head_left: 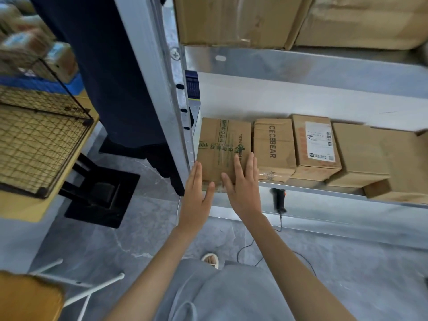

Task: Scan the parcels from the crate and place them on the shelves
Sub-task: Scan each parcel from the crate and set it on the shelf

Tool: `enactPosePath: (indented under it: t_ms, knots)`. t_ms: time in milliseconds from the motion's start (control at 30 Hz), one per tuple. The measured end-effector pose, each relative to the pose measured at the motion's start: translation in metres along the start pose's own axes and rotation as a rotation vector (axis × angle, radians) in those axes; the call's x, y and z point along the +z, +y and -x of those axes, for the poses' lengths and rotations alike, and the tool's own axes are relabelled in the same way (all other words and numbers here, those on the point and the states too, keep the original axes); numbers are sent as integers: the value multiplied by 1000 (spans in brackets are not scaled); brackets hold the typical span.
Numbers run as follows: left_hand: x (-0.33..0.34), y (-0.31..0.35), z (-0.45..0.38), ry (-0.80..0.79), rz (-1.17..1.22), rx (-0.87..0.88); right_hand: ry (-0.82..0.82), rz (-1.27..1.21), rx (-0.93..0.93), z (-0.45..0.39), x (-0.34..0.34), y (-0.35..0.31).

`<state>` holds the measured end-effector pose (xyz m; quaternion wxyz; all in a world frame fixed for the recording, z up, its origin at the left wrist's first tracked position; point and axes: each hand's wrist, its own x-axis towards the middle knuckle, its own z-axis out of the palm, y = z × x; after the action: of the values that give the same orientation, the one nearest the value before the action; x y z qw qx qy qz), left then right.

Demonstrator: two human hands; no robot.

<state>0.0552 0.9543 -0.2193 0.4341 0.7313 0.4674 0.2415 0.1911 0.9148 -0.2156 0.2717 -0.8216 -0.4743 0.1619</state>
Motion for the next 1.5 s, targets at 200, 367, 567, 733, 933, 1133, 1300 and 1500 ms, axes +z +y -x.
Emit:
enactPosePath:
  t_ms: [200,367,567,733,933,1133,1300,1500]
  knots:
    - [1,8,11,192,172,-107,115,-230,63,30,7,-5]
    - [5,12,6,263,261,-230,179,-428,234,38,0,-8]
    - [12,5,6,335,381,-347,170,-551,399,32,-10,-7]
    - [12,5,14,253,525,-384,127,-549,366,46,-7,-2]
    - [6,7,20,211,548,-389,84,-569,227,61,-14,2]
    - [7,9,23,207,439,-329,75,-667,151,77,-26,-7]
    - [8,17,30,240,399,-315,103,-732,161,79,-35,-9]
    - [9,31,36,274,372,-305,98,-805,163,78,-40,-7]
